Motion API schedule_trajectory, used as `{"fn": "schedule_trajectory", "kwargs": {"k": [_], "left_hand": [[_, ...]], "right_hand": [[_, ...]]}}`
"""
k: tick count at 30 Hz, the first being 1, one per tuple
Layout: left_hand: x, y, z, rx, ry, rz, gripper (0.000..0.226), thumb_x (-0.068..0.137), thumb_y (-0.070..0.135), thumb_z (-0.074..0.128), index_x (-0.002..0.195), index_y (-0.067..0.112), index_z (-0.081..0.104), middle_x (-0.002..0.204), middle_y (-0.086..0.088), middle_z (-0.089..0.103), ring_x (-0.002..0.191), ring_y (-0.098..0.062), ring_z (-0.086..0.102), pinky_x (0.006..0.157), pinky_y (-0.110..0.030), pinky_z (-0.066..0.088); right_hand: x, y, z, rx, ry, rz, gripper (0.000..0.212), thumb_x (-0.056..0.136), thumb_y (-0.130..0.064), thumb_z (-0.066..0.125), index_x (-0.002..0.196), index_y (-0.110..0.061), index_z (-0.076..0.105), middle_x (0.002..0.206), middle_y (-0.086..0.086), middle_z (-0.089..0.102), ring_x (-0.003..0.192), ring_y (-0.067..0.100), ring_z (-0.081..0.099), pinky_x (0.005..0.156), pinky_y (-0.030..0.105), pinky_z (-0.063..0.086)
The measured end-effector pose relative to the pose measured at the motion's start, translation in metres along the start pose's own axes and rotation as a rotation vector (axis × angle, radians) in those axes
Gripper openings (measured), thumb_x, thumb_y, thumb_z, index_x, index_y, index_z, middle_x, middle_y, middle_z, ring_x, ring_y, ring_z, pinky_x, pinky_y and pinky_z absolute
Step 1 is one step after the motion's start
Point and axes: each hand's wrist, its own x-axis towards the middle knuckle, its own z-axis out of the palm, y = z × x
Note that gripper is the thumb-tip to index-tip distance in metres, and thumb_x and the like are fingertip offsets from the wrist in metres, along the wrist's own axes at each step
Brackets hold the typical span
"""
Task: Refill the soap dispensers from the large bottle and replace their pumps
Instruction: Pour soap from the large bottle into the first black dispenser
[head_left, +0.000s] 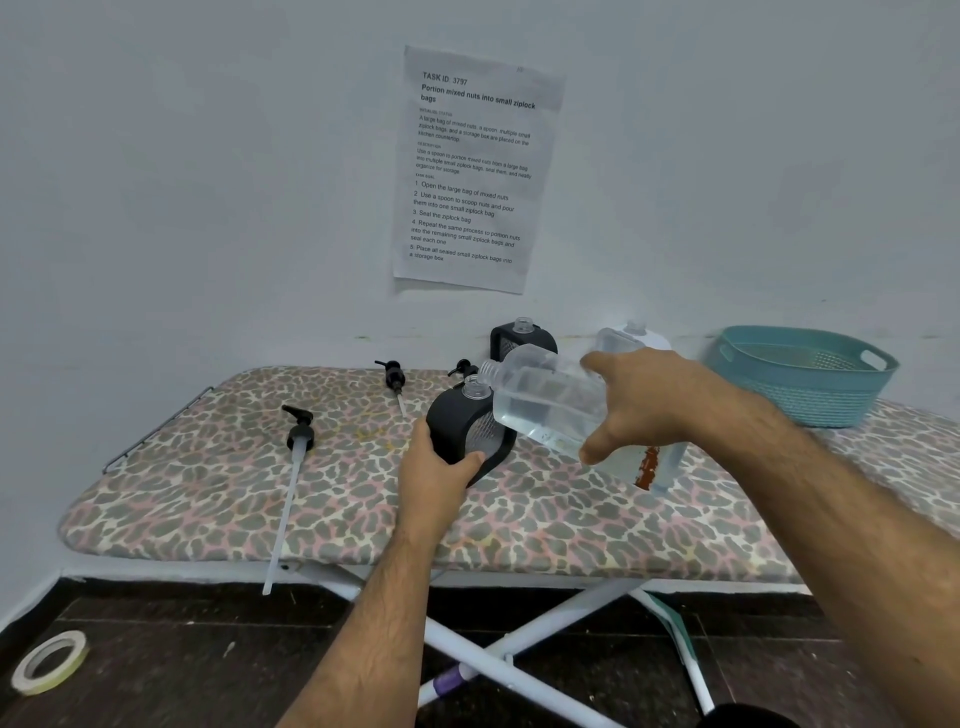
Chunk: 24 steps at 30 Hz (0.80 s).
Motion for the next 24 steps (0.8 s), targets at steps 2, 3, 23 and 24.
{"fn": "schedule_trajectory", "kwargs": {"k": [2, 3, 23, 24], "left_hand": [[0.0002, -0.0006, -0.0001, 0.003, 0.000, -0.003, 0.054, 0.079, 0.013, 0.078, 0.122, 0.028, 0.048, 0.103, 0.019, 0.059, 0.097, -0.006, 0.060, 0.079, -0.020, 0.047], [0.0000, -0.0007, -0.0002, 0.003, 0.000, -0.004, 0.055, 0.079, 0.013, 0.078, 0.124, 0.026, 0.049, 0.103, 0.018, 0.059, 0.097, -0.007, 0.060, 0.080, -0.021, 0.048], [0.0000, -0.0001, -0.0014, -0.011, -0.014, -0.012, 0.053, 0.079, 0.013, 0.078, 0.116, 0.032, 0.046, 0.103, 0.021, 0.059, 0.095, 0.003, 0.059, 0.076, -0.016, 0.047], [-0.0001, -0.0003, -0.0015, -0.014, -0.016, -0.014, 0.053, 0.079, 0.013, 0.078, 0.117, 0.032, 0.046, 0.103, 0.021, 0.059, 0.096, 0.003, 0.059, 0.077, -0.017, 0.047]], "right_hand": [[-0.0009, -0.0006, -0.0009, 0.001, -0.003, 0.000, 0.103, 0.061, -0.064, 0.080, 0.145, -0.027, 0.034, 0.114, -0.005, 0.062, 0.091, 0.015, 0.051, 0.083, 0.036, 0.054], [-0.0014, -0.0011, -0.0016, 0.002, -0.004, -0.001, 0.102, 0.061, -0.063, 0.080, 0.145, -0.027, 0.034, 0.109, -0.007, 0.060, 0.091, 0.015, 0.050, 0.082, 0.035, 0.054], [-0.0054, -0.0045, 0.0030, 0.011, 0.002, 0.016, 0.104, 0.062, -0.063, 0.080, 0.147, -0.026, 0.032, 0.108, -0.006, 0.060, 0.102, 0.019, 0.056, 0.086, 0.038, 0.054], [-0.0055, -0.0046, 0.0040, 0.010, 0.005, 0.015, 0.104, 0.062, -0.063, 0.080, 0.146, -0.026, 0.033, 0.112, -0.005, 0.062, 0.103, 0.019, 0.057, 0.086, 0.039, 0.055]]}}
